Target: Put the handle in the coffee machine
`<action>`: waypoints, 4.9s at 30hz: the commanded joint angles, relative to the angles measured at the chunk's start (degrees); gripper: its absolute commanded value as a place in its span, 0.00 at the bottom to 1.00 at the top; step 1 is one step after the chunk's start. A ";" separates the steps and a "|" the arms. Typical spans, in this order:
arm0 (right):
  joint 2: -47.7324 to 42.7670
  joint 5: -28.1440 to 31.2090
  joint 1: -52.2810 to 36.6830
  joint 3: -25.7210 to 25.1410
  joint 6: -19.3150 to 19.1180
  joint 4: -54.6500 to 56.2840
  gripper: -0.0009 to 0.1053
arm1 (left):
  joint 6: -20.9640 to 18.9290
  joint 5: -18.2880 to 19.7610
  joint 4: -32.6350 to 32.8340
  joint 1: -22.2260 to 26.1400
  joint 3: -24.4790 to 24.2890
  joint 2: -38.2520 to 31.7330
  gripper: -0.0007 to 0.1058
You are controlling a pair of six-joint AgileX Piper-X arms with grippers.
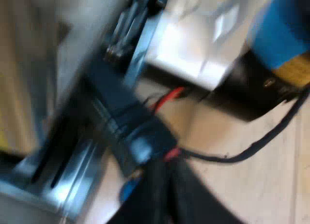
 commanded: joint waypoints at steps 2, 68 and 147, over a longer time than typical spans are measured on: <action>-1.18 -5.01 0.16 -1.89 -0.18 -3.81 0.45 | 0.40 2.64 4.27 -1.07 1.58 -0.36 0.01; -2.47 -1.08 1.08 1.44 1.56 -2.23 0.45 | -10.46 -13.07 -9.29 -4.58 5.21 -5.00 0.01; -55.67 -33.94 9.20 14.69 16.17 75.50 0.45 | -37.81 -30.57 -20.06 -20.54 9.85 -12.38 0.01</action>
